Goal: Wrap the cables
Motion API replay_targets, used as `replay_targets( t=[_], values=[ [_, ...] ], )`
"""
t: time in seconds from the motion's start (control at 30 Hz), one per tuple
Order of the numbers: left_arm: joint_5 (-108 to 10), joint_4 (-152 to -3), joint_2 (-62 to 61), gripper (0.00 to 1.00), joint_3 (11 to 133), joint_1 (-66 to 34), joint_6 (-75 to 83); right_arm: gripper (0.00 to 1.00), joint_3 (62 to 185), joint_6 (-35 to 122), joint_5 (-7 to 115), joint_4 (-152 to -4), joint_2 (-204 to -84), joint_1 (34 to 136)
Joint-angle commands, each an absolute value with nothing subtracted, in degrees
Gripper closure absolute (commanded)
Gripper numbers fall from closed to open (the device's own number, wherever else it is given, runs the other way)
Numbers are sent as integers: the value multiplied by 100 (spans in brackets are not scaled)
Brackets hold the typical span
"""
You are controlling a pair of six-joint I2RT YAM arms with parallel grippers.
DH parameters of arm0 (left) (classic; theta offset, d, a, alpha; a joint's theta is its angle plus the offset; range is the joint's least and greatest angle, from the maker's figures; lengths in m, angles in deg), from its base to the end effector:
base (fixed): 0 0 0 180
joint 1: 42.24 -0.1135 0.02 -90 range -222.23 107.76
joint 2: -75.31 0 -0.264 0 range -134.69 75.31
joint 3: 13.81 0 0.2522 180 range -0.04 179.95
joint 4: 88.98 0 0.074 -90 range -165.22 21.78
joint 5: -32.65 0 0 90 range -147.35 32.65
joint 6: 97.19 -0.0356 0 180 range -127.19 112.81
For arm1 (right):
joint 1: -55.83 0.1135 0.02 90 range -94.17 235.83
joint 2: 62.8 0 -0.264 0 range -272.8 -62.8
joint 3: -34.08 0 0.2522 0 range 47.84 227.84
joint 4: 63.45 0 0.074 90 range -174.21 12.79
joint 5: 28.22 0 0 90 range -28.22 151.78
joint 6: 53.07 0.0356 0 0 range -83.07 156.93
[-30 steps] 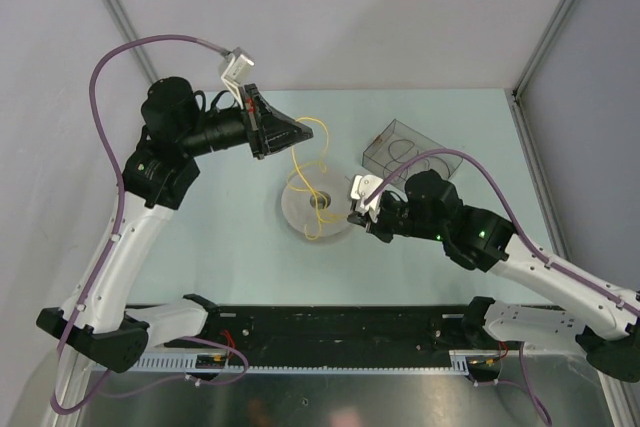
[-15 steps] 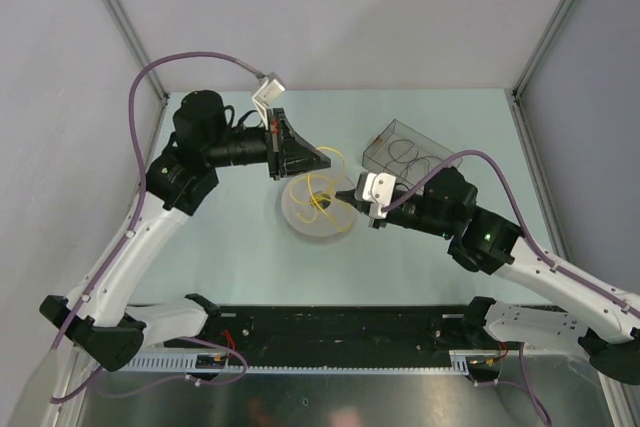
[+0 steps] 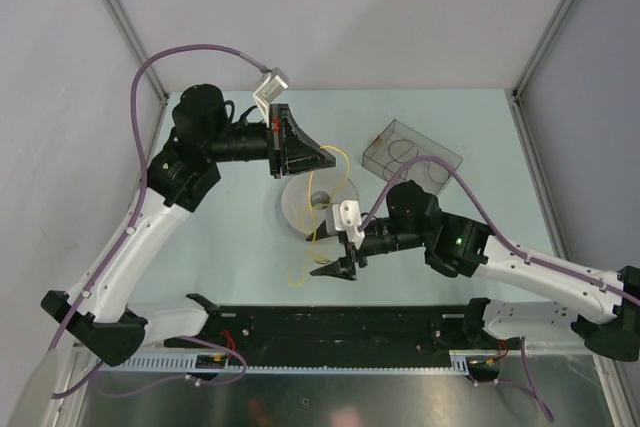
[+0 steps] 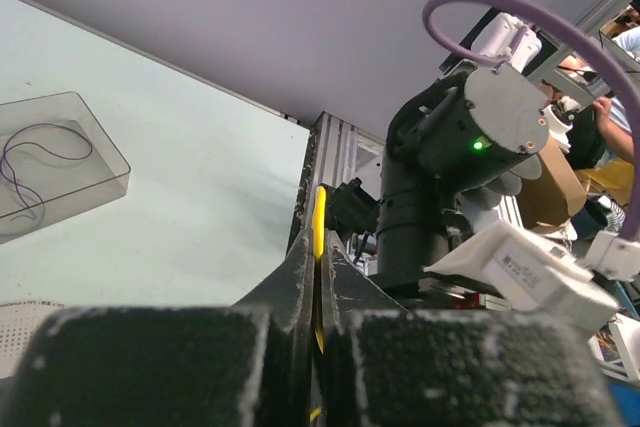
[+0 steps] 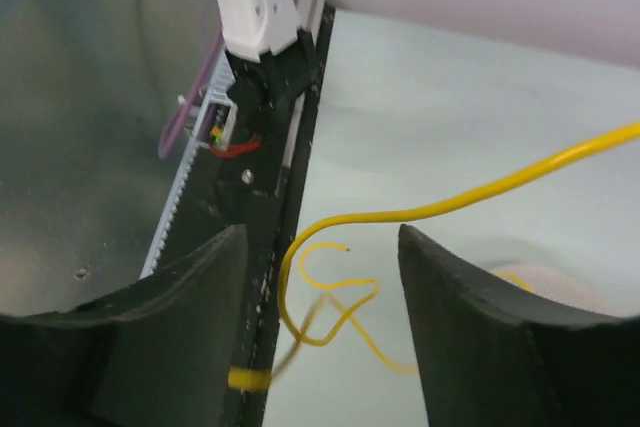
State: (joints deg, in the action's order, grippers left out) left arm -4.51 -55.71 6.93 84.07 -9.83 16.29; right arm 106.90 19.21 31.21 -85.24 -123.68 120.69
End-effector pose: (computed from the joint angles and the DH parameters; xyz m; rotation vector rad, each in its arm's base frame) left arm 0.1853 -0.1513 0.4768 0.9005 1.5974 -1.4593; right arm 0.0862 0.2262 0.3784 -1.4938 1.0758 1.0530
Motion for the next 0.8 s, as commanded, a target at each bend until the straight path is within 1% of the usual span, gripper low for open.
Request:
replay_targets(
  t=[0.0,0.1,0.27,0.3,0.4,0.47,0.63,0.77],
  values=[
    [-343,-5784,844,100,8664,-956,1348,28,10980,2067,3217,-9178,-12279,11848],
    [-392,-5782,877,100,8724,-954,1225,24,10985,2020,3348,-9396,-12151,11469],
    [-543,-5782,819,100,9047,-963,1041,24,10980,1666,3360,-10050,-12033,11167],
    [-568,-5782,796,100,9122,-963,1022,26,10980,1616,3341,-10169,-12031,11144],
    [-670,-5782,703,100,9334,-967,991,36,10980,1554,3110,-10440,-12071,11087],
    [-773,-5782,645,100,9445,-968,1000,40,10960,1550,2906,-10506,-12138,11090],
    [-953,-5815,489,100,9684,-995,1083,40,10757,1469,2797,-10380,-12268,11270],
    [-1037,-5851,426,100,9961,-1099,1095,42,10600,1315,2751,-10550,-12335,11280]
  ],
)
